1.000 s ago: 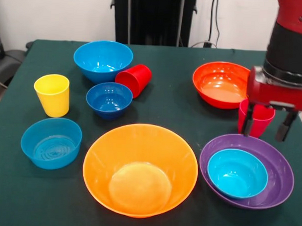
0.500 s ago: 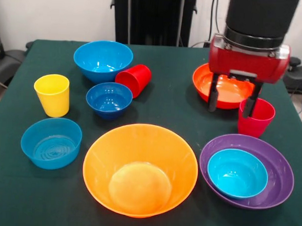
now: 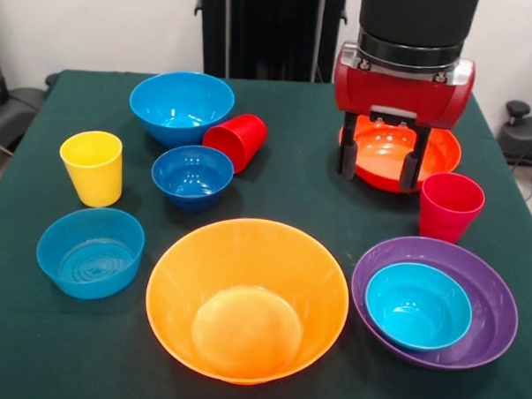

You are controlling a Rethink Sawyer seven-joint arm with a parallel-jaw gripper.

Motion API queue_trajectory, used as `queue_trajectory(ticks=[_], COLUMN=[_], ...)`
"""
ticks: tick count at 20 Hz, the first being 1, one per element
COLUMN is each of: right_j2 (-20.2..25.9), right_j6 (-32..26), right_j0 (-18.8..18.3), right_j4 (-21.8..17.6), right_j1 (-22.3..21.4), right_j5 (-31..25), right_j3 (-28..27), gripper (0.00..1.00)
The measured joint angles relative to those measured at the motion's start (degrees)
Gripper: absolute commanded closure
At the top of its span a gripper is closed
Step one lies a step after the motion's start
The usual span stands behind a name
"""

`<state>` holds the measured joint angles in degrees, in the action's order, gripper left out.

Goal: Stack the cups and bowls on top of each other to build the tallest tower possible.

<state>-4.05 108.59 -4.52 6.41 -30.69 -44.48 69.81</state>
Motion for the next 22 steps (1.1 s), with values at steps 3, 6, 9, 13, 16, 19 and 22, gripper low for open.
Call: queue_trajectory(ticks=[3,6,9,13,16,19,22], right_j2=[1.0,2.3,2.9,3.9,4.6,5.4,6.0], right_j6=[0.0,0.0,0.0,0.0,0.0,0.0,0.0], right_j0=[-0.8,-1.9,-2.4,-3.0,-3.4,-3.8,-4.2], right_j4=[0.0,-0.1,-0.2,-0.3,-0.3,-0.2,-0.2], right_j1=[-0.6,-1.0,-1.0,-1.0,-1.0,-1.0,-1.0], right_j5=[0.7,2.5,3.4,4.2,4.2,4.2,4.5], right_j3=[1.5,3.5,4.4,5.8,6.7,7.5,8.3], gripper=[0.00,0.00,0.00,0.00,0.00,0.00,0.00])
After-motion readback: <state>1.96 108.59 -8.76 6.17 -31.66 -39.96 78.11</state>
